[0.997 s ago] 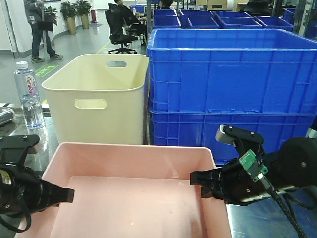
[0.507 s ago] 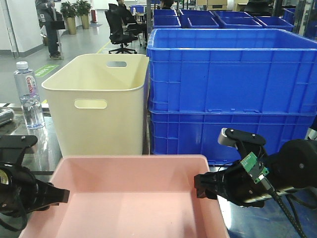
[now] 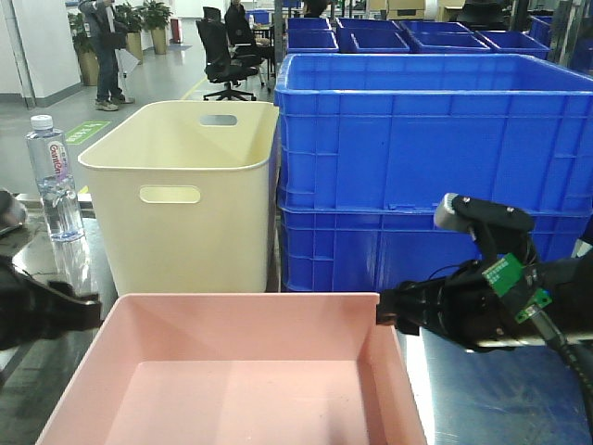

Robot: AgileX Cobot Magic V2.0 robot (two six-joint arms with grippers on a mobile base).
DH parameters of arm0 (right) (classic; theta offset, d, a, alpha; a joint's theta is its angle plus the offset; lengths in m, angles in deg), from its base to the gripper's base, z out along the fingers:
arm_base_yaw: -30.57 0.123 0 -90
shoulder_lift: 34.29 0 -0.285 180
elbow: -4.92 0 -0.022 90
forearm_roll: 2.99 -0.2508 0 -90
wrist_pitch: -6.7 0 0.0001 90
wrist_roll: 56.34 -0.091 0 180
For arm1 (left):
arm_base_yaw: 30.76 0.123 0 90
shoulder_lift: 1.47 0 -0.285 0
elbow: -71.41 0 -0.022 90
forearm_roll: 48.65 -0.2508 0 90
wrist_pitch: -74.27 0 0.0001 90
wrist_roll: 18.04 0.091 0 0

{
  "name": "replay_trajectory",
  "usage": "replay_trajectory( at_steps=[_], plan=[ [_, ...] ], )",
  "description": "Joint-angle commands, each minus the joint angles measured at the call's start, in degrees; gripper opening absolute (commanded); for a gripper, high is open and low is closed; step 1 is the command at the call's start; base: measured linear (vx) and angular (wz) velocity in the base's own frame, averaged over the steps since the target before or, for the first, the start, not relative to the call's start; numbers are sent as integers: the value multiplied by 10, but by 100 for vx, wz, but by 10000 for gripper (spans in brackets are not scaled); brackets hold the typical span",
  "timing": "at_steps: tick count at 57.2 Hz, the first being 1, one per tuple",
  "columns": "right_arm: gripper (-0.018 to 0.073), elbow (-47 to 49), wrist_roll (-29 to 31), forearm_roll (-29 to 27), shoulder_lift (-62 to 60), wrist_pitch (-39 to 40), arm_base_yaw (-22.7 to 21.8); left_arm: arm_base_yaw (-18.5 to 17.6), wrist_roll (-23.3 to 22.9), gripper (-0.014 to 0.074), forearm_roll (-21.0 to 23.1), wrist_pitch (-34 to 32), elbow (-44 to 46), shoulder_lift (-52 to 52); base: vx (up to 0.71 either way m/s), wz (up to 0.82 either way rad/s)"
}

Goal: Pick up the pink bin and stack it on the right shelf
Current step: 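Lower the pink bin onto the steel table beside the cream bin, then open both grippers and release the pink bin walls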

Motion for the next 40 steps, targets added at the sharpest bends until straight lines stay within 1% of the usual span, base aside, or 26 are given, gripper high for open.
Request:
replay_trajectory(
  at_steps=[1, 4, 9, 15, 25, 40],
  plan=[
    [515, 16, 6, 0, -29, 43, -5, -4, 8, 336, 0, -66, 1, 53, 0, 0],
    [505, 16, 6, 0, -31, 42, -5, -4, 8, 272, 0, -84, -15, 75, 0, 0],
    [487, 16, 6, 0, -31, 42, -5, -4, 8, 141, 0, -129, -55, 122, 0, 0],
    [468, 16, 6, 0, -31, 42, -5, -4, 8, -4, 0, -165, -89, 164, 0, 0],
    [443, 16, 6, 0, -31, 42, -5, -4, 7, -10, 0, -166, -103, 193, 0, 0],
    [418, 16, 6, 0, -31, 42, -5, -4, 7, -9, 0, -166, -103, 193, 0, 0]
  ],
)
